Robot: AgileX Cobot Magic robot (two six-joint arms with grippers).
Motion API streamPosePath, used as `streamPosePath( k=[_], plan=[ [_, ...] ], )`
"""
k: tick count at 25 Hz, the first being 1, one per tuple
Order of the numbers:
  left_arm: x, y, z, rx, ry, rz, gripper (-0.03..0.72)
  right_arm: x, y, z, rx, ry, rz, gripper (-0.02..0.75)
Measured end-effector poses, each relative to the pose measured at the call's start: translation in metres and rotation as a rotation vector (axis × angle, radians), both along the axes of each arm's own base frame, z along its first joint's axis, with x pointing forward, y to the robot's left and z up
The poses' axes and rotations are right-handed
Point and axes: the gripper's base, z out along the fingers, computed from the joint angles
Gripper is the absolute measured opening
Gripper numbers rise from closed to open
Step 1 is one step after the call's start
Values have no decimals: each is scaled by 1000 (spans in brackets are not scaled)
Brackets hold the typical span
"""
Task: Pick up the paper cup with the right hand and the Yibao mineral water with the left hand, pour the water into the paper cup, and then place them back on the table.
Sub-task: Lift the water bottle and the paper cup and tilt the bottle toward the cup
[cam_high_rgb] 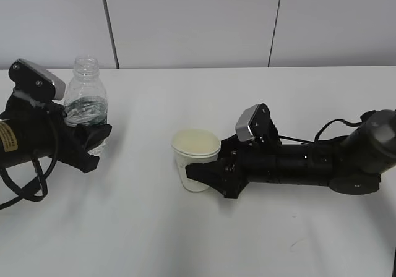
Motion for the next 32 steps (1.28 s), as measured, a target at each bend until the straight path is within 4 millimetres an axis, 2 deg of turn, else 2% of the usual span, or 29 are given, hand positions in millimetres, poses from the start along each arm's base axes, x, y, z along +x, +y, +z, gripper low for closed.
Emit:
streamPosePath(
  k=[8, 17, 32],
  plan=[
    [8, -2, 8, 124, 36, -7, 341, -2, 12, 26, -6, -43, 21, 512],
    [22, -27, 29, 305, 55, -41, 341, 6, 20, 35, -12, -13, 25, 512],
    [26, -60, 62, 670, 9, -104, 338, 17, 22, 40, -56, 27, 33, 512]
  ],
)
